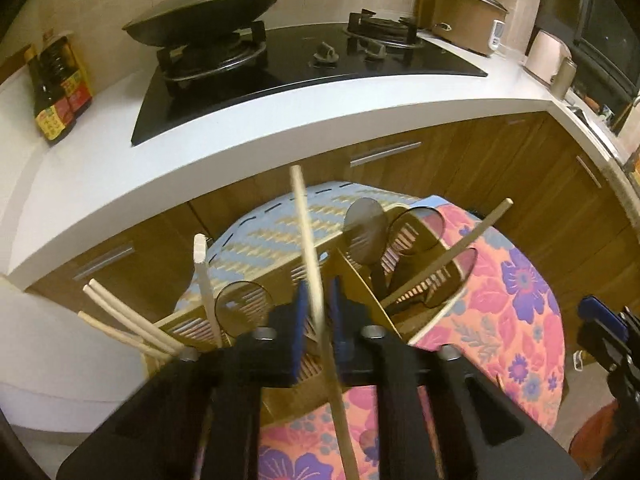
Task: Organize utensils
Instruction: 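Lift spoon and chopstick over the caddy and release both inside, then lower the left tool's chopstick into the caddy and open it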
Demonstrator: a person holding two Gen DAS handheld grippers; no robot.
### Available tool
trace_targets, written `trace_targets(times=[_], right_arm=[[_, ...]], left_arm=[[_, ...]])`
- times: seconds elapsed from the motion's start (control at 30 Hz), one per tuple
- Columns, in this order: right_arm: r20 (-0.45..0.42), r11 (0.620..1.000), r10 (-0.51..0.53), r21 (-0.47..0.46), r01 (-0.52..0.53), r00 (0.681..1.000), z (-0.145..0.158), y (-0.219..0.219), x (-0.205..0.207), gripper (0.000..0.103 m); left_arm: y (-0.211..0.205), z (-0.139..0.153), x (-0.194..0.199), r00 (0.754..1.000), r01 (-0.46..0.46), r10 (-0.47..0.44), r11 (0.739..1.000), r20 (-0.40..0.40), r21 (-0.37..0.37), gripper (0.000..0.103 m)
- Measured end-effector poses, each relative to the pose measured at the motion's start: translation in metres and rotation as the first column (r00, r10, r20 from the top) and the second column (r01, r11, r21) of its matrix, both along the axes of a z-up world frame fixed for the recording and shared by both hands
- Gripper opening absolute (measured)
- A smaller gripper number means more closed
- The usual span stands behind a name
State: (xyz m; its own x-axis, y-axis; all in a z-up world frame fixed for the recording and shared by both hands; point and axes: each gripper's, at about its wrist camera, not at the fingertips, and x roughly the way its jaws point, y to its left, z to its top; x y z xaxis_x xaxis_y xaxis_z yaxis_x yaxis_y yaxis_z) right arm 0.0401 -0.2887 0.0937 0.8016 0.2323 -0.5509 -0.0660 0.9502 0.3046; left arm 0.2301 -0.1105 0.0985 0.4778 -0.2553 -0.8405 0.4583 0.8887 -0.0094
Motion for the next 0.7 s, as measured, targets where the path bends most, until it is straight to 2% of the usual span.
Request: trace_targets(times=[0.1,0.2,0.23,0.3,0.33,0.37,0.4,0.43,0.5,0.53,0.57,0.7], right_arm=[[0.004,1.000,0.003,0.005,-0.003,1.000,-0.001,-0.001,-0.001,0.021],[0.008,1.000,0.011,0.011,-0.011,1.000,-0.003,-0.001,0.000,0.021],[0.007,1.000,0.013,0.013,-0.013,1.000,-0.004,0.000,0.000,0.021],[0.005,0.999,0.024,0.023,-0.024,1.000,-0.007,0.002,0.001,0.021],[0.006,0.999,0.029,0.028,-0.030,1.000,-0.008,0.003,0.001,0.021],[0.009,0.999,0.033,0.031,-0.033,0.999,-0.009,0.004,0.002,0.021],[0.012,0.999,0.035,0.032,-0.035,0.999,-0.010,0.004,0.002,0.021],[0.015,0.999,0.039,0.035,-0.040,0.999,-0.011,0.005,0.002,0.021],[0.019,0.998,0.045,0.040,-0.046,0.999,-0.015,0.004,0.002,0.021],[0.021,0.998,0.049,0.042,-0.049,0.999,-0.017,0.004,0.003,0.021],[0.022,0.998,0.051,0.045,-0.052,0.998,-0.018,0.004,0.004,0.021],[0.025,0.995,0.057,0.076,-0.059,0.998,-0.028,-0.004,0.012,0.021]], left_arm=[[0.002,0.008,-0.005,0.999,-0.012,0.014,0.999,0.052,-0.036,0.004],[0.017,0.029,-0.015,0.988,-0.001,0.033,0.980,0.154,-0.199,0.004],[0.024,0.039,-0.020,0.974,0.004,0.058,0.962,0.220,-0.273,0.004],[0.034,0.048,-0.026,0.947,0.007,0.114,0.929,0.302,-0.371,0.004],[0.041,0.052,-0.032,0.918,0.036,0.146,0.895,0.368,-0.445,0.004],[0.047,0.054,-0.042,0.871,0.067,0.191,0.866,0.453,-0.495,0.004],[0.050,0.052,-0.051,0.818,0.057,0.255,0.856,0.515,-0.514,0.004],[0.052,0.050,-0.057,0.778,0.050,0.301,0.845,0.551,-0.532,0.004],[0.052,0.046,-0.063,0.729,0.044,0.356,0.828,0.585,-0.559,0.004],[0.050,0.042,-0.064,0.710,0.047,0.376,0.819,0.596,-0.572,0.004],[0.048,0.039,-0.062,0.704,0.044,0.382,0.817,0.598,-0.574,0.004],[0.029,0.025,-0.057,0.673,0.020,0.386,0.843,0.630,-0.537,0.004]])
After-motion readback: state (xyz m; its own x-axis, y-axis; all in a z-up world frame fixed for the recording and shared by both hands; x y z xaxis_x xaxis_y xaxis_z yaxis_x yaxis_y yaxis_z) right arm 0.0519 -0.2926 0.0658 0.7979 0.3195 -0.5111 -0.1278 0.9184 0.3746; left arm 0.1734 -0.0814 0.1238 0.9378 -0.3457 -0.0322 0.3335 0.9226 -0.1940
